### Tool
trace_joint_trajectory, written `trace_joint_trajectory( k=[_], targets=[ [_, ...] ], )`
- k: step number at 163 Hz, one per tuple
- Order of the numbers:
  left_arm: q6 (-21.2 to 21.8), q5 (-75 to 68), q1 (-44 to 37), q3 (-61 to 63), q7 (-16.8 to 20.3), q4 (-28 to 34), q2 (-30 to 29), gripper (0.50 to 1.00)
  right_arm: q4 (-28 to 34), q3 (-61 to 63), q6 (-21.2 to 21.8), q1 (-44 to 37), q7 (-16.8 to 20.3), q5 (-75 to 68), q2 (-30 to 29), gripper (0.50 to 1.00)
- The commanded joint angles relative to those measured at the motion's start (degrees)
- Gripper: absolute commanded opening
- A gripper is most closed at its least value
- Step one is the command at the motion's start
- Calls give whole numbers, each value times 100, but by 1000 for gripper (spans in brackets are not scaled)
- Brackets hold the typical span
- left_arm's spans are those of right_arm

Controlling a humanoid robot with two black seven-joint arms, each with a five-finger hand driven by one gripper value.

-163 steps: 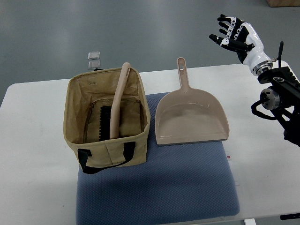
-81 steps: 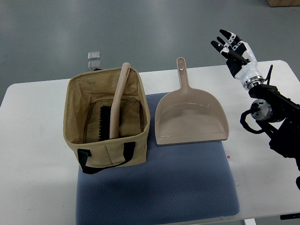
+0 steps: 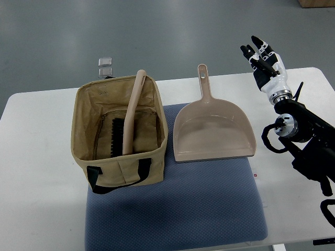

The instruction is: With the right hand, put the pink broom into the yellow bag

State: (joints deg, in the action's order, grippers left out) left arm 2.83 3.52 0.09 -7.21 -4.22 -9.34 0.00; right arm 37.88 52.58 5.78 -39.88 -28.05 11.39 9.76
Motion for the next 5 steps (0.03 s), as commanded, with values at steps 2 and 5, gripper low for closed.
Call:
trace_joint_trajectory(
  k=[2,5],
  targets=[
    [-2,0,0,0,0,3,0,1000,0,-2,-7,24,-210,3,8,930],
    [-2,0,0,0,0,3,0,1000,0,-2,-7,33,-227,3,8,930]
  ],
)
